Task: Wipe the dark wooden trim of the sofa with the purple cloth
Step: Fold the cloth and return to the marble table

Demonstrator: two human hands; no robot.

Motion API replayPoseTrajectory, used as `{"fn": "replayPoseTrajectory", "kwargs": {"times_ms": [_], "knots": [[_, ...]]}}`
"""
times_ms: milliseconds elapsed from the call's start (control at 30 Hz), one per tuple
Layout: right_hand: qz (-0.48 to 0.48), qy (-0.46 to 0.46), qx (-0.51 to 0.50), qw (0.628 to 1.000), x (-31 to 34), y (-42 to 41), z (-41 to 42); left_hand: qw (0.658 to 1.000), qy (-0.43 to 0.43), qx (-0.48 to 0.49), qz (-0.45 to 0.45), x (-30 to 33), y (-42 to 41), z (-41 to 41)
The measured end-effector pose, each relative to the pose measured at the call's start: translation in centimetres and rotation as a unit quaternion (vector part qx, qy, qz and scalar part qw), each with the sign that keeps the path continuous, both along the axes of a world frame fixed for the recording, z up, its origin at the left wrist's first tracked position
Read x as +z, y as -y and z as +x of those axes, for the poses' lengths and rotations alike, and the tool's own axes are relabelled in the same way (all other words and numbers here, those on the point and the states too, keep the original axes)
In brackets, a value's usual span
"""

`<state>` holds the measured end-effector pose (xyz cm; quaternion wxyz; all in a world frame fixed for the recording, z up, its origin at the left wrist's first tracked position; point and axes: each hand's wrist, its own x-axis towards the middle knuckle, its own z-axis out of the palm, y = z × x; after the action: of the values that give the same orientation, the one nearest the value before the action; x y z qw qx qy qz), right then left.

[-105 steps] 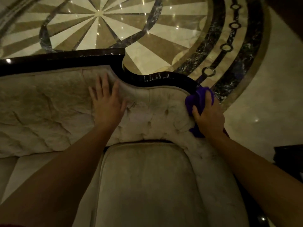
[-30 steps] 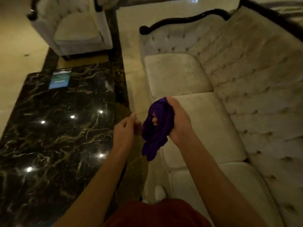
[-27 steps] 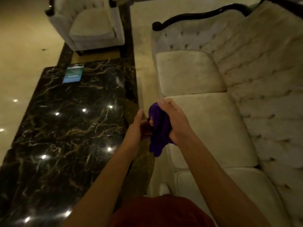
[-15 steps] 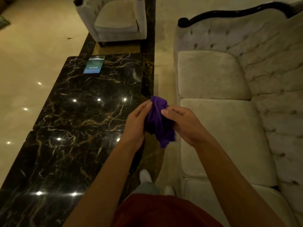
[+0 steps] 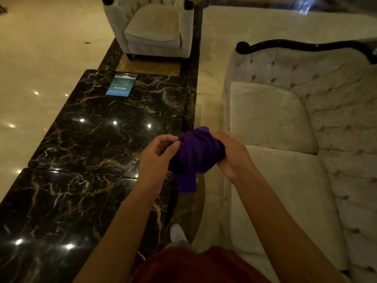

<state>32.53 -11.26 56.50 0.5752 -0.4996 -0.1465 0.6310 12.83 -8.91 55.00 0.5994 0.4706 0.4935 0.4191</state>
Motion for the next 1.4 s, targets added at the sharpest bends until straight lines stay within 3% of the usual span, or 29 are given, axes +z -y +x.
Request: {"fn": "replayPoseTrajectory", "kwargs": {"times_ms": [133,300,433,533,633,667,733,800,833,967,1200,1333,1400], "knots": [[0.061,-0.093,0.014,0.994,2.5,-3.2,-2.5,0.991,-0.127,0.024,0.038,-0.2,-3.0,-3.6],[0.097,-0.144,0.068,0.982,5.2,-7.6,-6.7,0.991,-0.068,-0.051,0.107,0.6,-5.4,-5.2],[0.133,-0.155,0.112,0.973,6.6,-12.1,-8.7,0.977,-0.109,-0.002,0.186,1.5,-7.4,-4.3],[0.144,-0.157,0.147,0.966,7.1,-16.2,-8.7,0.962,-0.190,0.129,0.149,1.2,-8.9,-6.6],[0.140,-0.142,0.198,0.960,6.4,-20.3,-8.9,0.876,-0.249,0.378,0.166,1.9,-10.0,-10.1],[0.138,-0.131,0.218,0.957,6.1,-21.5,-9.4,0.859,-0.248,0.412,0.175,2.4,-10.5,-10.9],[0.118,-0.129,0.258,0.950,5.6,-23.4,-10.8,0.897,-0.228,0.334,0.178,3.3,-12.1,-11.2],[0.087,-0.146,0.292,0.941,5.9,-25.2,-12.6,0.952,-0.192,0.203,0.125,3.3,-13.8,-9.5],[0.077,-0.149,0.307,0.937,6.1,-26.1,-13.3,0.962,-0.188,0.176,0.087,2.6,-14.6,-8.2],[0.081,-0.210,0.359,0.906,6.7,-29.9,-13.8,0.933,-0.242,0.264,-0.022,-2.5,-17.4,-3.6],[0.137,-0.225,0.441,0.858,3.4,-35.6,-9.2,0.837,-0.086,0.532,-0.093,-3.4,-18.3,-2.7],[0.067,-0.044,0.510,0.856,-2.5,-37.8,-6.2,0.802,0.087,0.583,-0.098,-1.7,-18.4,-3.1],[0.037,0.072,0.574,0.815,-5.6,-38.3,-5.9,0.791,0.150,0.588,-0.077,-1.3,-18.5,-2.3]]}}
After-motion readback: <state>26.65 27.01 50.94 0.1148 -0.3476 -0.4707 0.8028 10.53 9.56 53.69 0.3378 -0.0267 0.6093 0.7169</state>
